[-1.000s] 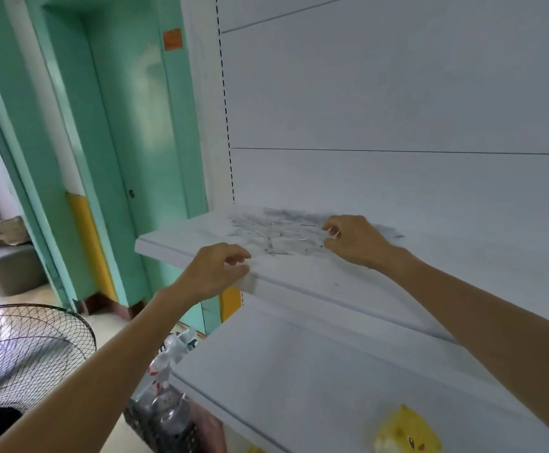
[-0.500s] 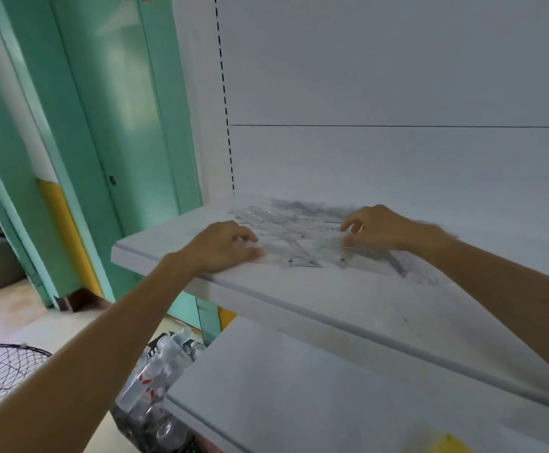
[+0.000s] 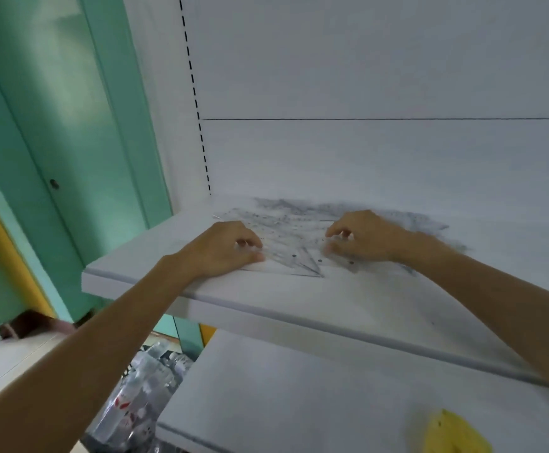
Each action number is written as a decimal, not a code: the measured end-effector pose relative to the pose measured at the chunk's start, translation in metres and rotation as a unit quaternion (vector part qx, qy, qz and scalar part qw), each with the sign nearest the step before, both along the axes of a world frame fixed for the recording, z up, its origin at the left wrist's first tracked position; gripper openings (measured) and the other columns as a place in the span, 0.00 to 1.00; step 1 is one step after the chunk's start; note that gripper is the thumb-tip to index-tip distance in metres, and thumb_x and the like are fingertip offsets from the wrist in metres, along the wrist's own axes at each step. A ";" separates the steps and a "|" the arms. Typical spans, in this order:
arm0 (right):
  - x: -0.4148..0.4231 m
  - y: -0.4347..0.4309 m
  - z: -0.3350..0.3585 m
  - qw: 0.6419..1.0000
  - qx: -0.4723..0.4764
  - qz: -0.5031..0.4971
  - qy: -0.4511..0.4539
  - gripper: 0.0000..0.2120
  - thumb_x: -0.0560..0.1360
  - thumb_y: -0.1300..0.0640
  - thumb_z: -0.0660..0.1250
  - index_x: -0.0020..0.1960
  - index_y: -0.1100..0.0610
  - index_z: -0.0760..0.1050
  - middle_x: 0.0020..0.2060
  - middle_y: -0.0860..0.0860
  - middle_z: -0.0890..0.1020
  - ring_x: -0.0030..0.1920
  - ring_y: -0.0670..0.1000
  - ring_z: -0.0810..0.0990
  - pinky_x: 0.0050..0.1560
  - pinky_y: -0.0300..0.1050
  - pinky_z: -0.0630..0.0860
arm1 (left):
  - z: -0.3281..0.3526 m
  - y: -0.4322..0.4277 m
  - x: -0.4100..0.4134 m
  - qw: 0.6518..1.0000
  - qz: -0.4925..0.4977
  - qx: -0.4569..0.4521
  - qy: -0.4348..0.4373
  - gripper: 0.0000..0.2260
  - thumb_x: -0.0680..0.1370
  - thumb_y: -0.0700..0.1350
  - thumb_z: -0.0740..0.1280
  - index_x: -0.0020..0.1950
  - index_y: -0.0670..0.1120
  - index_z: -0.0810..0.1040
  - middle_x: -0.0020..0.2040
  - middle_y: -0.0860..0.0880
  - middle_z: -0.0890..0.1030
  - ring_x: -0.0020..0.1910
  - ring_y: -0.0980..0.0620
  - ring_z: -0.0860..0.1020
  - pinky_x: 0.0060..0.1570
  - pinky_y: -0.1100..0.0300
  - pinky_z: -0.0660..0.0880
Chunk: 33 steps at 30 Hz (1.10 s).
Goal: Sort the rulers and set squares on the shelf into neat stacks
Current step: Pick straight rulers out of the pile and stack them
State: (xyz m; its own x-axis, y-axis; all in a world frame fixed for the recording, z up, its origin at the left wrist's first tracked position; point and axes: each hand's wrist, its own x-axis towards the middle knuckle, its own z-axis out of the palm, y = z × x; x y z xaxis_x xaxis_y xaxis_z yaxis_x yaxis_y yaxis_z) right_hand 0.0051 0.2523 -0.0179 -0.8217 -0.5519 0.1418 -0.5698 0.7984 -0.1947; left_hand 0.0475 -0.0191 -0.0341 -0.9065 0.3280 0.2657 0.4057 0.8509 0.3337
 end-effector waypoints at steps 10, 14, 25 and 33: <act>0.028 -0.013 0.002 0.968 0.123 -0.080 0.206 0.04 0.77 0.61 0.54 0.48 0.60 0.66 0.37 0.56 0.76 0.35 0.55 0.71 0.35 0.45 0.63 | 0.001 0.004 0.009 0.994 -0.016 -0.093 0.052 0.16 0.78 0.54 0.59 0.58 0.44 0.71 0.54 0.46 0.70 0.50 0.48 0.72 0.49 0.57 0.68; 0.040 -0.007 0.000 0.971 0.002 -0.084 0.223 0.02 0.78 0.61 0.53 0.48 0.59 0.64 0.30 0.52 0.69 0.30 0.55 0.68 0.32 0.46 0.62 | 0.008 -0.004 0.017 0.982 0.013 -0.137 0.130 0.18 0.79 0.54 0.58 0.64 0.45 0.69 0.57 0.44 0.67 0.46 0.44 0.76 0.46 0.53 0.73; 0.091 0.042 -0.016 0.976 -0.093 -0.136 0.143 0.19 0.81 0.50 0.47 0.59 0.57 0.72 0.46 0.57 0.76 0.48 0.56 0.73 0.48 0.46 0.67 | 0.030 0.016 0.011 0.985 -0.019 -0.109 0.134 0.22 0.78 0.45 0.60 0.72 0.46 0.64 0.59 0.43 0.70 0.57 0.46 0.70 0.55 0.56 0.67; 0.129 0.106 -0.014 0.954 -0.069 -0.255 0.144 0.19 0.81 0.51 0.48 0.63 0.58 0.71 0.49 0.60 0.75 0.52 0.59 0.73 0.52 0.50 0.68 | 0.051 0.065 -0.006 0.949 0.089 -0.272 0.132 0.18 0.78 0.52 0.57 0.67 0.49 0.70 0.62 0.44 0.73 0.60 0.43 0.72 0.54 0.54 0.69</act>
State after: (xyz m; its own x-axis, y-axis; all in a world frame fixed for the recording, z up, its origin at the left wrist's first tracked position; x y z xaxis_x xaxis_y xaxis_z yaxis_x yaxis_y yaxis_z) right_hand 0.1339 0.3583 -0.0323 -0.8940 -0.0515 0.4450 -0.1609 0.9640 -0.2116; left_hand 0.0411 0.0460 0.0170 -0.8859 0.3290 0.3269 0.2471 0.9313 -0.2678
